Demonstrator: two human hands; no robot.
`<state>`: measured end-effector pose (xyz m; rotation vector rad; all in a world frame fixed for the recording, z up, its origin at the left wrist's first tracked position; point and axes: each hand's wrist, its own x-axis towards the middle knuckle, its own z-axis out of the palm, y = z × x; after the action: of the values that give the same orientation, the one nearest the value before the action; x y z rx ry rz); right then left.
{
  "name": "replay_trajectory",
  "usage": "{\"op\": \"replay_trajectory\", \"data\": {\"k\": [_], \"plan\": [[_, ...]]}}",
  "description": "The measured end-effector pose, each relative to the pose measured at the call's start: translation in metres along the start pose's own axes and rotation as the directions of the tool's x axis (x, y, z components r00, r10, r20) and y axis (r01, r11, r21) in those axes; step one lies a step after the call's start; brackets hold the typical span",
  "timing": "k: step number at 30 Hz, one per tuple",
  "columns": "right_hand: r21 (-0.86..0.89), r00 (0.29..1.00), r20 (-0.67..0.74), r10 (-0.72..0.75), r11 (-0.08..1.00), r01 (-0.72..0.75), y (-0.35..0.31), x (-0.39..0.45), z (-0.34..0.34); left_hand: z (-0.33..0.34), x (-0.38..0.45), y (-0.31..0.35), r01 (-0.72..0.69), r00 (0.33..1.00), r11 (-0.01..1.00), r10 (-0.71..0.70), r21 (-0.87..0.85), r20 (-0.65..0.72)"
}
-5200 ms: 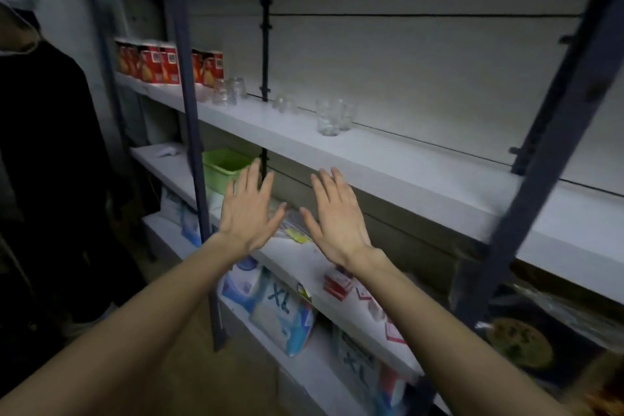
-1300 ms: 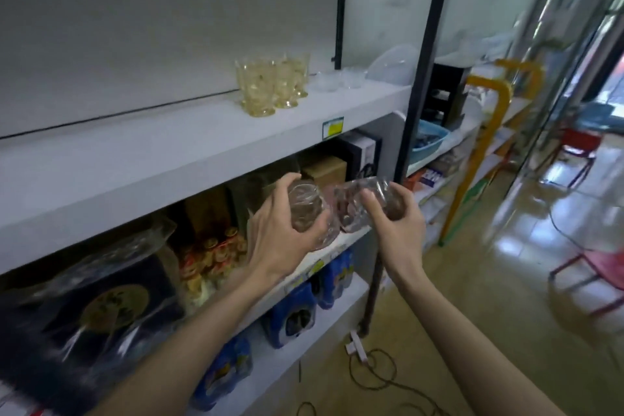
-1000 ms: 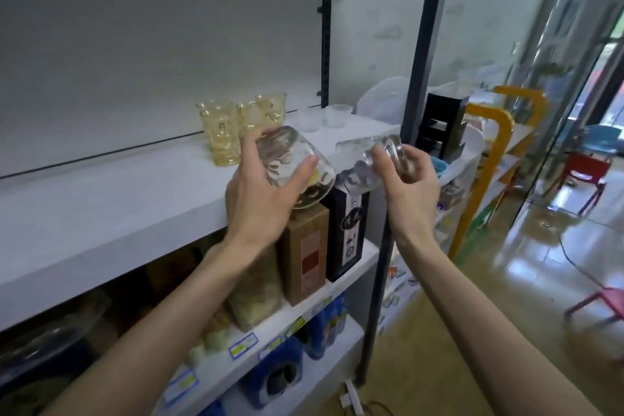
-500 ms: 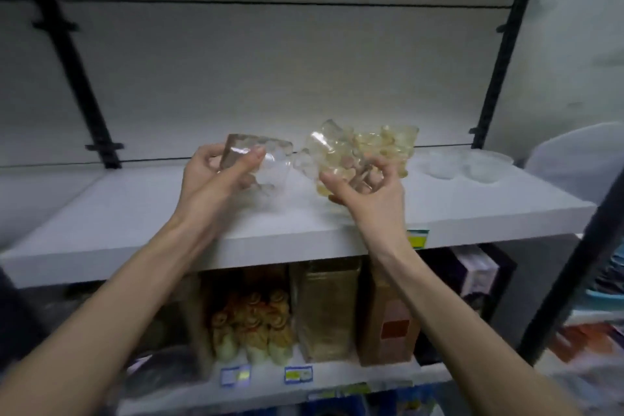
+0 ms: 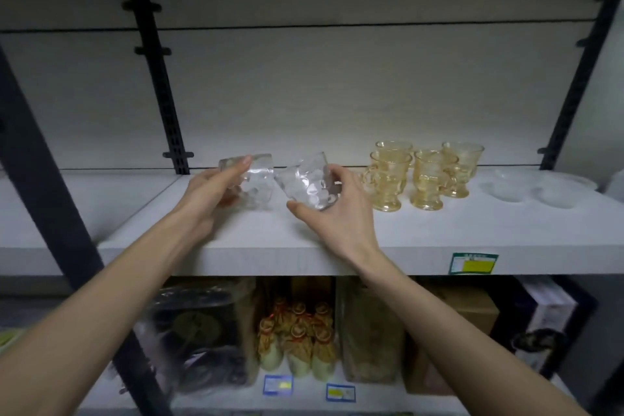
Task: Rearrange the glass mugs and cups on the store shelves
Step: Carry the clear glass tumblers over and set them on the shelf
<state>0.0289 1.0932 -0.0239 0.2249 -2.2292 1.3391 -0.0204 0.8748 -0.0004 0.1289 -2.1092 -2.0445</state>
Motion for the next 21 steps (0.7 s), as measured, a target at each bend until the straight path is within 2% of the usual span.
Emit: {"op": "replay_trajectory", "data": {"k": [5,8,15,21], "plan": [[0.044,0.992,0.008,0.129,0.991,-0.129,-0.004,0.023,0.013,-0.005,0.012,-0.005,0.027,0.999,0.984,-0.031,-0.176,-0.019],[-0.012,0.985,0.049,0.167,0.986,-0.166,0.001,0.039,0.026,-0.007,0.023,-0.01,0.039,0.998,0.97,-0.047,-0.239,-0.028],[-0.202,0.984,0.091,0.153,0.97,-0.132,0.013,0.051,0.045,0.0,0.04,-0.023,0.01,0.999,1.0,-0.01,-0.007,0.038],[-0.267,0.985,0.072,0.156,0.955,-0.131,0.015,0.054,0.046,-0.004,0.046,-0.025,-0.034,0.999,0.998,0.033,0.046,0.027]]}}
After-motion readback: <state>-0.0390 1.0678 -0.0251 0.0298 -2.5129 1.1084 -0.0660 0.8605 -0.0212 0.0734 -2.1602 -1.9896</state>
